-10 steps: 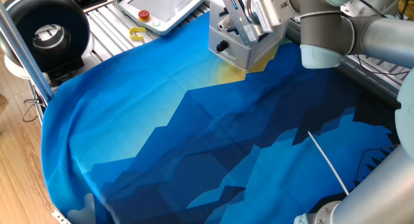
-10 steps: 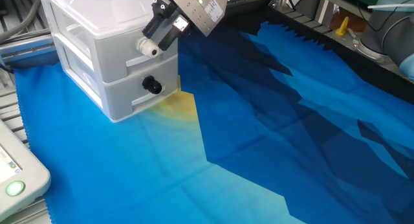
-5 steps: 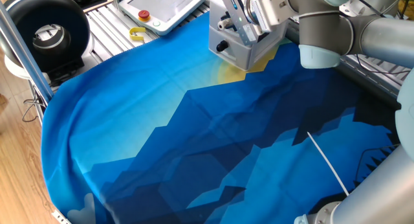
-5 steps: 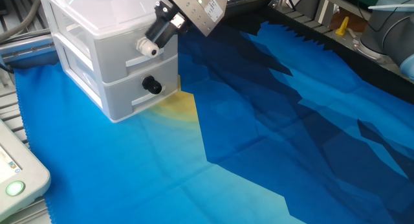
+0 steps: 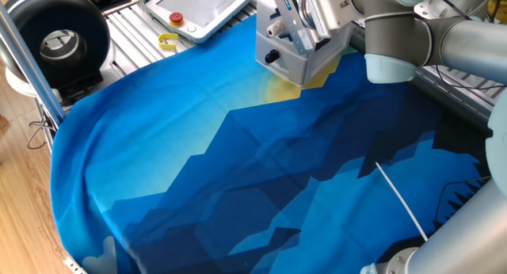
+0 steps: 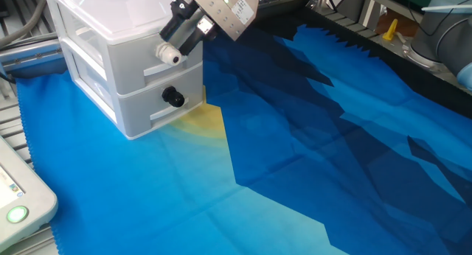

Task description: Grasp the handle and open the drawer

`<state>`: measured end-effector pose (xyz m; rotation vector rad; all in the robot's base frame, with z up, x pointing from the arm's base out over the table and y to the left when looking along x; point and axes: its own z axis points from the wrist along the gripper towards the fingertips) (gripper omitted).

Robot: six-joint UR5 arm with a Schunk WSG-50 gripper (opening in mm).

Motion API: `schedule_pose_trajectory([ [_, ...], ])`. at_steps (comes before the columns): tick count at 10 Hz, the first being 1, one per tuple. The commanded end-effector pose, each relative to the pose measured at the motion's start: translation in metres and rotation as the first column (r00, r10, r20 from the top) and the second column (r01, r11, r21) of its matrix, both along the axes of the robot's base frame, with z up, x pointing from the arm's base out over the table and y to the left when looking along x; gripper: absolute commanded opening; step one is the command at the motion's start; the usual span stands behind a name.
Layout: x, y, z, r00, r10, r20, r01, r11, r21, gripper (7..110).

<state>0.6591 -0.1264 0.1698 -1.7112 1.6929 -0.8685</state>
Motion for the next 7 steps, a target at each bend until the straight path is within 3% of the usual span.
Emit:
schedule_pose_trajectory([
  [1, 0.001, -0.008, 0.004, 0.999, -0.048, 0.014, 0.047, 0.999, 0.026, 44],
  [7, 0.000, 0.024, 0.002, 0.999, 0.051, 0.004, -0.052, 0.993, 0.104, 44],
])
